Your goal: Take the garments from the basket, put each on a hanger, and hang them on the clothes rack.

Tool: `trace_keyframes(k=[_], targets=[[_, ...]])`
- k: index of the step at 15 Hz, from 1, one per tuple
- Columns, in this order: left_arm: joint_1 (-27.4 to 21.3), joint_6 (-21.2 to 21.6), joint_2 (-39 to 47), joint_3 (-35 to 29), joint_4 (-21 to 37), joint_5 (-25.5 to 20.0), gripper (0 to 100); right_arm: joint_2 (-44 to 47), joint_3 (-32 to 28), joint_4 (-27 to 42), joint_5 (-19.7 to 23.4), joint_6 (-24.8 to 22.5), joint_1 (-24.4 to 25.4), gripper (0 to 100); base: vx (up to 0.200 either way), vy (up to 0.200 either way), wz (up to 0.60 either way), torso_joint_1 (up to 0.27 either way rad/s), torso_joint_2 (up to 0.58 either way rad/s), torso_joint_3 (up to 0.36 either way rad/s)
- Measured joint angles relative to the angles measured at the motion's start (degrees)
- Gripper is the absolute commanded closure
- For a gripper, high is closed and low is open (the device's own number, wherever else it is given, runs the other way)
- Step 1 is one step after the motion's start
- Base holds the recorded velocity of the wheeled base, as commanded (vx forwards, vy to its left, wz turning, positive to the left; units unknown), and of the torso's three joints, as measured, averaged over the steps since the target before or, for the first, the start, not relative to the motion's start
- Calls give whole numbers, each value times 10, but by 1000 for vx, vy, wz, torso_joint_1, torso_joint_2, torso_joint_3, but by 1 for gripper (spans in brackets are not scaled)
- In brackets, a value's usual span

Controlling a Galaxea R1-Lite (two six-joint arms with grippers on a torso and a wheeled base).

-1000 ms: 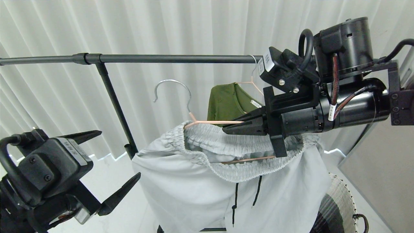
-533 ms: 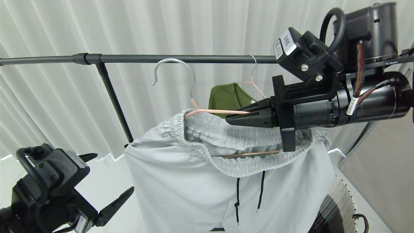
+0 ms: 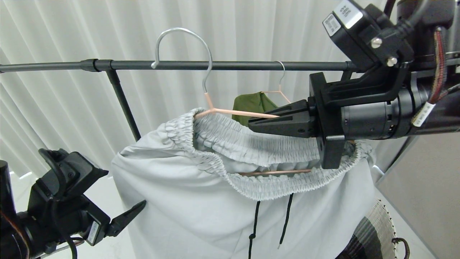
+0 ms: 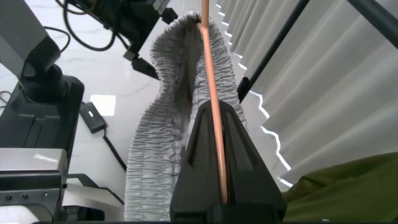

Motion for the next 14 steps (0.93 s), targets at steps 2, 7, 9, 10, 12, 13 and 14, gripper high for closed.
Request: trace_keyframes(k=[2,7,9,10,12,13,14], targets=[[21,-8,2,-2,0,-11,100,-3,0,0,0,5,1,100,0,0,0,0,0,0],[41,-12,2,10,0,-6,100,-4,1,-29,0,29,1,100,0,0,0,0,0,0],[62,-7,-2,27,0,5,100,-4,1,-42,0,45,-3,100,0,0,0,0,0,0],[69,-7,-5,33,-1,10,100,-3,1,-47,0,49,-6,100,0,0,0,0,0,0],[82,-6,-17,50,-1,22,100,-1,1,-58,-1,55,-15,100,0,0,0,0,0,0],[85,-6,-23,57,0,26,100,0,1,-61,-1,59,-19,100,0,0,0,0,0,0],[86,-6,-29,64,0,33,100,1,1,-65,-1,64,-22,100,0,0,0,0,0,0]])
